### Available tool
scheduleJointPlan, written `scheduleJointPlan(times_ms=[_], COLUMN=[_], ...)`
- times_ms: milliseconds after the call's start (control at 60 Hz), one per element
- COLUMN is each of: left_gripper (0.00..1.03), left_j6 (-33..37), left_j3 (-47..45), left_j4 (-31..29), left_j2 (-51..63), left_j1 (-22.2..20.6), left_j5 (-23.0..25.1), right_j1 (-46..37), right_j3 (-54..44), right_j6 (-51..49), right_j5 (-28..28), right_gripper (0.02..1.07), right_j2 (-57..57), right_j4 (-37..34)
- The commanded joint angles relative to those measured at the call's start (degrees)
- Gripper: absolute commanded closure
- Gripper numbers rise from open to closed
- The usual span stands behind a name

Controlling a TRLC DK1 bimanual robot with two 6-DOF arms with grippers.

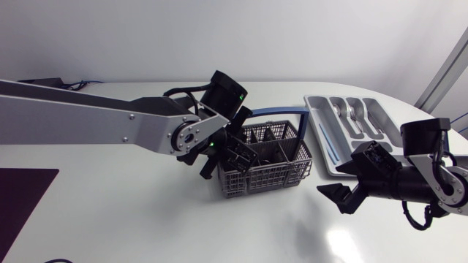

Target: Unload the cutlery basket into the drawer organizer.

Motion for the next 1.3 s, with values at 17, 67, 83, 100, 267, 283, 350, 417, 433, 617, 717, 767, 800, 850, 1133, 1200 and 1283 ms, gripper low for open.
scheduleJointPlan(times_ms=[17,67,83,100,267,283,350,417,433,617,717,767,800,850,1133,1200,1283], left_gripper=[0.98,0.98,0.98,0.98,1.0,1.0,1.0,1.0,1.0,1.0,1.0,1.0,1.0,1.0,1.0,1.0,1.0], left_j6=[1.95,1.95,1.95,1.95,2.03,2.03,1.95,2.03,2.12,2.65,3.09,3.18,3.18,3.0,-12.82,-21.7,-31.1], left_j3=[1.32,1.41,1.41,1.41,1.85,1.85,1.76,0.97,0.88,0.44,0.53,0.53,0.53,0.35,0.09,0.44,-0.79], left_j4=[-0.16,-0.16,-0.16,-0.16,-0.6,-0.69,-1.22,-1.65,-1.83,-5.43,-7.19,-8.33,-8.69,-9.04,-7.81,-5.87,-1.65], left_j2=[0.5,0.5,0.5,0.5,-0.03,-0.12,-0.99,-2.66,-3.02,-8.9,-11.19,-12.51,-12.95,-13.83,-18.92,-19.89,-20.15], left_j1=[-0.88,-1.23,-1.23,-1.32,-1.85,-1.85,-1.94,-2.02,-2.02,-2.46,-2.73,-2.9,-2.9,-3.08,-4.48,-5.27,-5.8], left_j5=[-0.07,-0.25,-0.25,-0.34,-1.21,-1.21,-1.21,-1.3,-1.21,-1.21,-1.21,-1.21,-1.21,-1.21,-1.65,-1.21,-1.21], right_j1=[-0.17,-0.35,-0.35,-0.35,-0.43,-0.43,-0.43,-0.43,-0.43,1.06,2.03,2.47,2.64,2.82,1.68,0.27,-1.84], right_j3=[-1.96,-2.13,-2.22,-2.22,-2.66,-2.66,-2.66,-2.66,-2.75,-3.28,-3.8,-4.24,-4.33,-4.42,-0.37,1.47,4.2], right_j6=[-1.73,-1.99,-1.99,-2.08,-2.34,-2.34,-2.34,-2.25,-2.25,-0.85,-0.32,0.12,0.21,0.56,7.94,9.79,12.07], right_j5=[0.3,0.3,0.3,0.3,0.3,0.3,0.3,0.39,0.48,1.36,2.06,2.41,2.5,2.59,0.48,-1.63,-4.44], right_gripper=[0.07,0.07,0.07,0.07,0.07,0.07,0.07,0.07,0.07,0.07,0.07,0.07,0.07,0.07,0.07,0.07,0.07], right_j2=[0.09,0.0,0.09,0.09,0.0,0.0,-0.17,-0.79,-0.96,-4.13,-5.97,-7.2,-7.64,-8.52,-12.13,-12.21,-12.21], right_j4=[0.37,0.37,0.37,0.37,0.37,0.37,0.37,0.28,0.28,-1.12,-1.91,-2.35,-2.62,-3.06,-7.71,-9.65,-11.93])
